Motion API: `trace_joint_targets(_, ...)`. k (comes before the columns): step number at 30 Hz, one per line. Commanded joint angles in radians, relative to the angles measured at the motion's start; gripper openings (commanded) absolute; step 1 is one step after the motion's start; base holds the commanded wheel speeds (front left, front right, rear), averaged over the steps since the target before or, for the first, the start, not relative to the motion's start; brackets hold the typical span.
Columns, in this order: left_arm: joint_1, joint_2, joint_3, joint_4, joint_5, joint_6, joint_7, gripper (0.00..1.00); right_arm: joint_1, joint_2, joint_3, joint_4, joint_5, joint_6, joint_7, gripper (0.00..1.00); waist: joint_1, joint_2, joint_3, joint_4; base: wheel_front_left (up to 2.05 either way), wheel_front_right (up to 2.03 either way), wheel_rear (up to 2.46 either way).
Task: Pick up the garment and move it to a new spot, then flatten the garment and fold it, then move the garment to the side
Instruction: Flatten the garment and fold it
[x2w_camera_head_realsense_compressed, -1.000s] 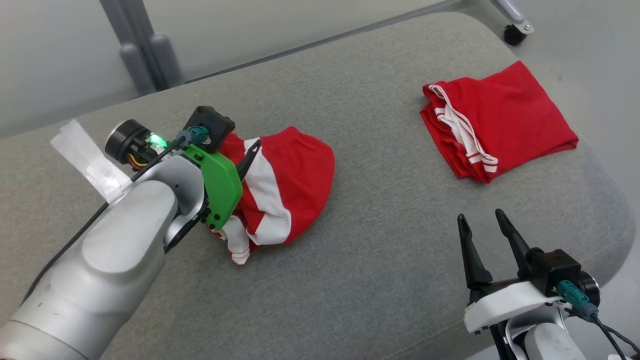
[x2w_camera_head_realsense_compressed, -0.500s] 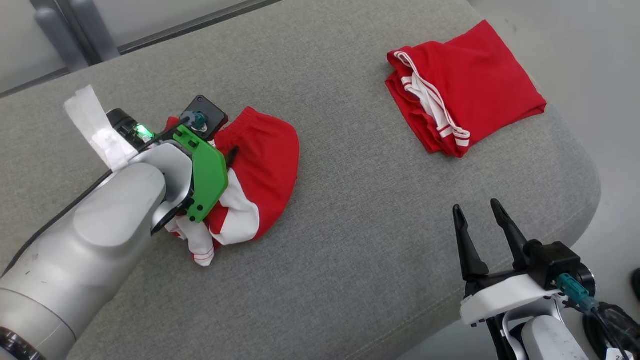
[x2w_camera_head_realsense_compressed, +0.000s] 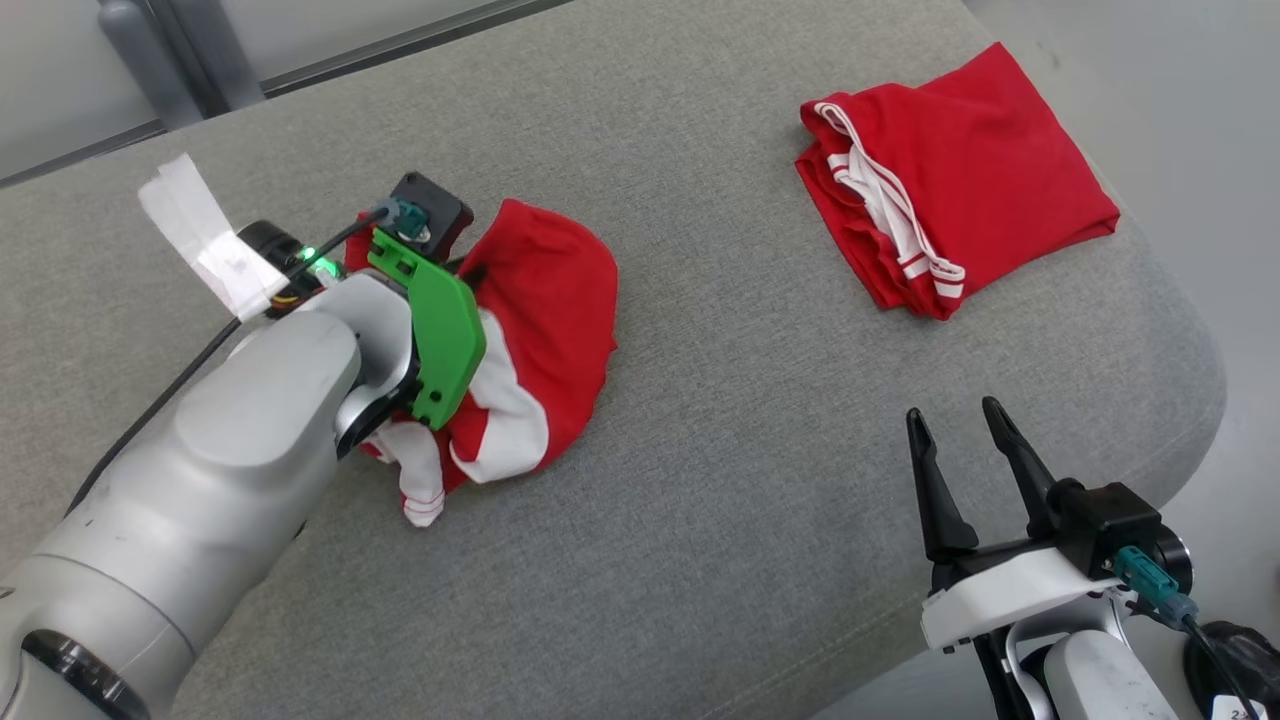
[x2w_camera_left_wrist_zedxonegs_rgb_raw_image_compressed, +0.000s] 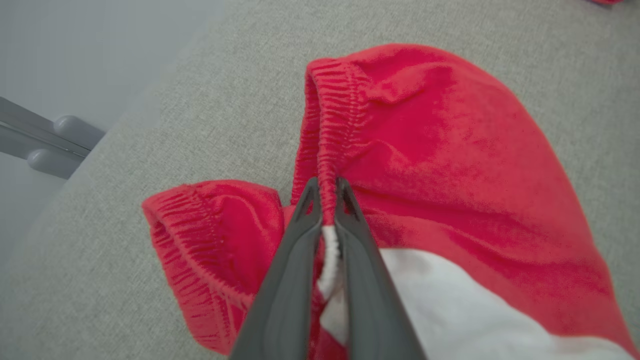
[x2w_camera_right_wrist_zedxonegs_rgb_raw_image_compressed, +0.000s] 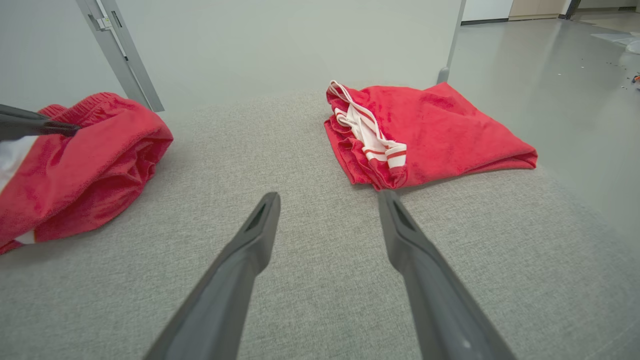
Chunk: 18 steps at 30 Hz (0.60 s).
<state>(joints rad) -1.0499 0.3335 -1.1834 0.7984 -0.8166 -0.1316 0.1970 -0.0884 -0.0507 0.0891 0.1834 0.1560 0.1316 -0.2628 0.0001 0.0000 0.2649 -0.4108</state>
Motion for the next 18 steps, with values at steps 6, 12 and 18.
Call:
trace_joint_targets(6,-0.042,-0.088,0.114,-0.048,-0.083,0.009,-0.189,0.00,0.002,0.000,-0.005,0.005,-0.012,-0.002,-0.002,1.00,-0.0001,0.0000,-0.038,0.047,0.00,0.00,0.00)
trace_joint_targets(12,-0.026,-0.186,0.255,-0.161,-0.214,0.019,-0.327,0.00,0.017,0.000,-0.005,0.012,-0.019,-0.002,-0.002,1.00,-0.0001,0.0000,-0.077,0.098,0.00,0.00,0.00)
trace_joint_targets(18,0.095,-0.242,0.349,-0.219,-0.347,0.097,-0.384,0.00,0.028,0.000,-0.014,0.012,-0.019,-0.002,-0.002,1.00,-0.0001,0.0000,-0.104,0.173,0.00,0.00,0.00)
